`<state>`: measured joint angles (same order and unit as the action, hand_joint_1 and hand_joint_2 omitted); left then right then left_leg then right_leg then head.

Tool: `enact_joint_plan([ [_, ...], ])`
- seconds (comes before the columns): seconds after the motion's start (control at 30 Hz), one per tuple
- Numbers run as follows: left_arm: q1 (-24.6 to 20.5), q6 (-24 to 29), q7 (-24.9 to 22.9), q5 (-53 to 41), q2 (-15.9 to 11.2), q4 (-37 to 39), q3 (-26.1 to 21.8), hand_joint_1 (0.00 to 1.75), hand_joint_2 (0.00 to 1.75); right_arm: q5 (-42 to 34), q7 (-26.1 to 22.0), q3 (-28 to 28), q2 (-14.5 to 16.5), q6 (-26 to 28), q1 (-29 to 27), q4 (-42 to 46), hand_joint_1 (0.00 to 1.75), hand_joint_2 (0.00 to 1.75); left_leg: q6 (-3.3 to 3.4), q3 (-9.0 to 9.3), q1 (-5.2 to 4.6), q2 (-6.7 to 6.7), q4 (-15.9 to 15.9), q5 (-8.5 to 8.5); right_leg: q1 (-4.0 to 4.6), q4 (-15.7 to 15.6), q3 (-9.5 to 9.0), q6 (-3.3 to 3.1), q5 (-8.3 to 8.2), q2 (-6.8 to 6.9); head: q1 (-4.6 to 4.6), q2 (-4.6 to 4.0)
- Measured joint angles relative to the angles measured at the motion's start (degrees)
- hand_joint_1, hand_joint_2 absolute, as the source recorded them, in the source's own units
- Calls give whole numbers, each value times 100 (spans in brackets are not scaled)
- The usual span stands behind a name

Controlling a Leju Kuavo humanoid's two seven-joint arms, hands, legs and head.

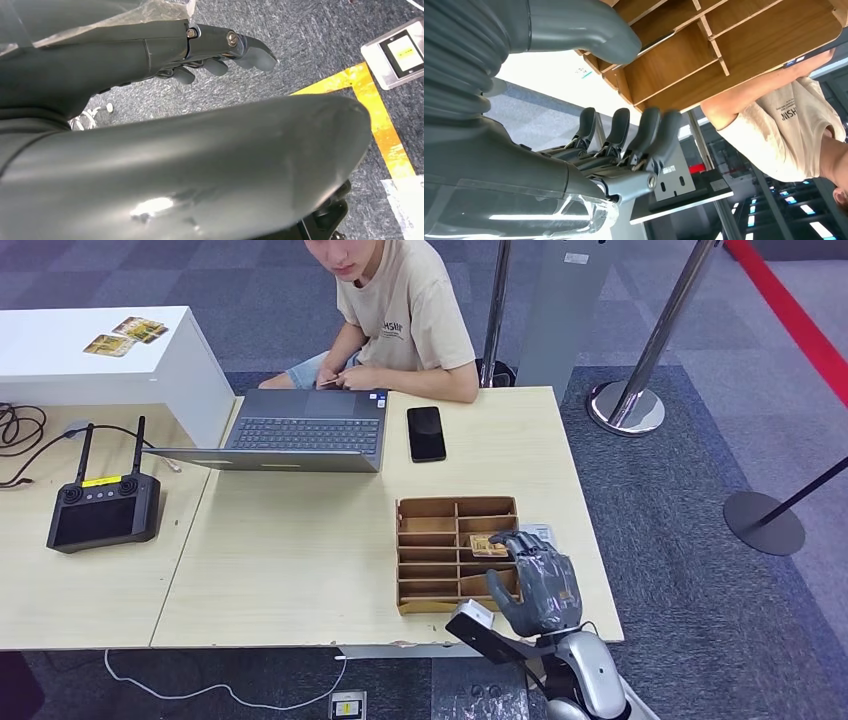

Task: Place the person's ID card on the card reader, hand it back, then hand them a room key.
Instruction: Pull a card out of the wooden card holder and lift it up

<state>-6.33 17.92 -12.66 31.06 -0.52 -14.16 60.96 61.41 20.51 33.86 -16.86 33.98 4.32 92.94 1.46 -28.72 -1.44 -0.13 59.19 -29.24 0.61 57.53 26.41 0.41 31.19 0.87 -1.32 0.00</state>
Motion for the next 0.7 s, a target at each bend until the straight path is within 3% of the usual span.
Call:
enact_joint_plan([
  [0.07, 0, 10, 0, 2, 0, 0, 0, 0, 0, -12, -12, 1, 13, 8, 1, -14, 58, 175, 0, 0, 0, 0, 0, 0, 0, 0, 0, 0, 0, 0, 0, 0],
  [0.2, 0, 17, 0, 4, 0, 0, 0, 0, 0, -15, -29, 2, 30, 38, 2, -40, 80, 175, 0, 0, 0, 0, 0, 0, 0, 0, 0, 0, 0, 0, 0, 0],
  [0.37, 0, 20, 0, 4, 0, 0, 0, 0, 0, -16, -29, 2, 31, 55, 1, -47, 60, 175, 0, 1, 0, 0, 0, 0, 0, 0, 0, 0, 0, 0, 0, 0],
  [0.43, 0, 19, 0, 4, 0, -1, 0, 0, 0, -19, -30, 2, 31, 59, 1, -50, 61, 175, 0, 0, 0, 0, 0, 0, 0, 0, 0, 0, 0, 0, 0, 0],
  [0.57, 0, 11, 0, 4, 0, -1, 0, 0, 0, -32, -31, 2, 33, 78, 2, -54, 89, 175, 0, 1, 0, 0, 0, 0, 0, 0, 0, 0, 0, 0, -1, 0],
  [0.7, 0, 9, 0, 4, 0, 0, 0, 0, 0, -32, -31, 1, 33, 81, 2, -56, 87, 175, 0, 1, 0, 0, 0, 0, 0, 0, 0, 0, 0, 0, 0, 0],
])
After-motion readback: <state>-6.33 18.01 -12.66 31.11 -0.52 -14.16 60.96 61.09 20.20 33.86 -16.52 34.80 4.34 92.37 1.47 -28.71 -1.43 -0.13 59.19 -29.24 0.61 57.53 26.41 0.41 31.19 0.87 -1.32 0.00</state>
